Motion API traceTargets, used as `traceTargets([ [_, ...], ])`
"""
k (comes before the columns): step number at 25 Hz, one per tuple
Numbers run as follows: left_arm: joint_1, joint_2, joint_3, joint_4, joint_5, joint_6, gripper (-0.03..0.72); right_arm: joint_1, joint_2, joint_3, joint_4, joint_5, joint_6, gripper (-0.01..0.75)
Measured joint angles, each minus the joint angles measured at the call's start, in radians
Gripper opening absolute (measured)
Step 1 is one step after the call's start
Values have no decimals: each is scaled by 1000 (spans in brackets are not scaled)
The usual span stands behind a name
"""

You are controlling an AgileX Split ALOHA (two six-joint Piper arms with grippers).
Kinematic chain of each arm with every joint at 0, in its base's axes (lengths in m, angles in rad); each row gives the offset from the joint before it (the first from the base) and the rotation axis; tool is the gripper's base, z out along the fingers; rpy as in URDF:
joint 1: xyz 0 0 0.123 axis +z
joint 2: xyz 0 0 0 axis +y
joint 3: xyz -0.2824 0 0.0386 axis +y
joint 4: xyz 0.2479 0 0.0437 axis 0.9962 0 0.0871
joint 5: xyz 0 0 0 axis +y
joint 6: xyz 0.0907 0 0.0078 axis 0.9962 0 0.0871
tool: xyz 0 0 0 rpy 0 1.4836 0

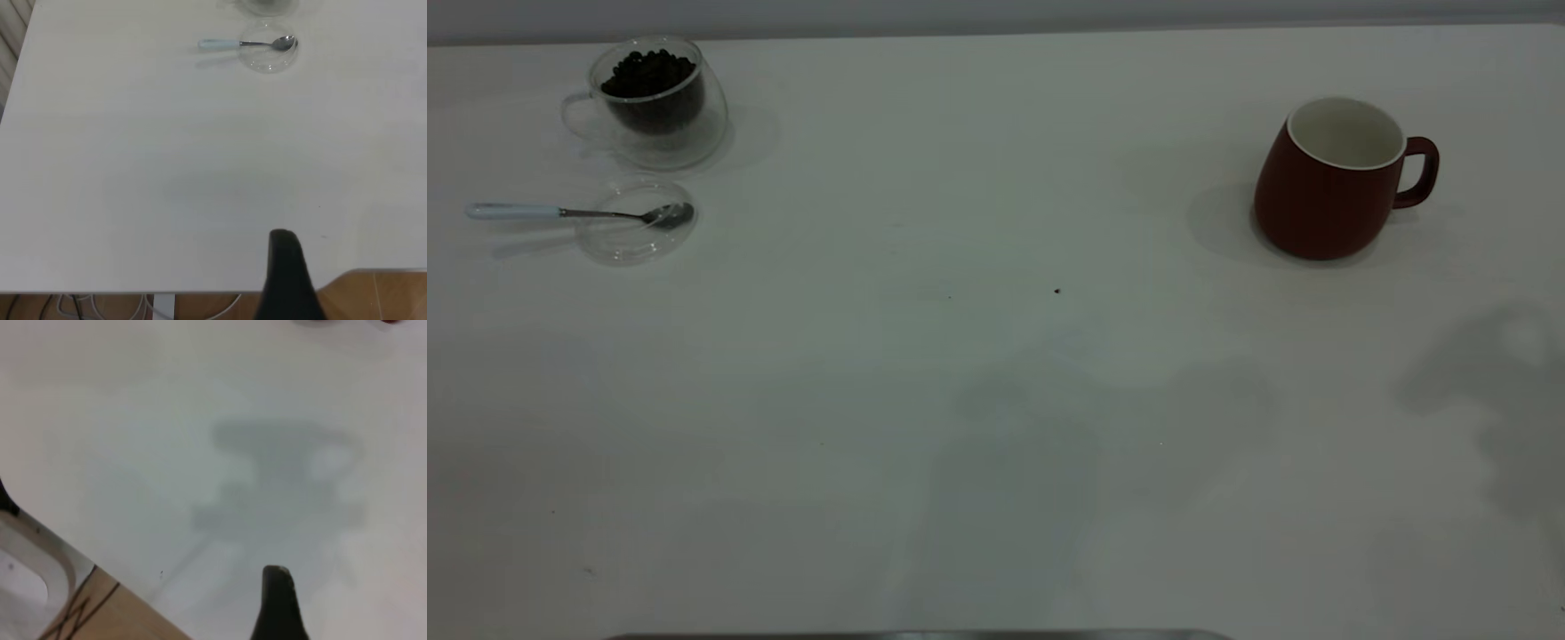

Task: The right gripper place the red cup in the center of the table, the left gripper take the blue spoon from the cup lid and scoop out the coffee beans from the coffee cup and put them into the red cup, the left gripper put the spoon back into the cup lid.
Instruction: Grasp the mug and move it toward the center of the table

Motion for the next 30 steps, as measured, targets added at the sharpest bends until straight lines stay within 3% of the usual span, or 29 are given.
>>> traceTargets([
  [9, 0, 0, 0, 0, 0, 0, 584, 128, 327, -162, -134, -138, -79, 590],
  [19, 0, 0, 0, 0, 0, 0, 584, 131, 709, -430, -187, -179, -101, 590],
  [30, 0, 0, 0, 0, 0, 1, 584, 131, 927, -685, -274, -163, -111, 590],
])
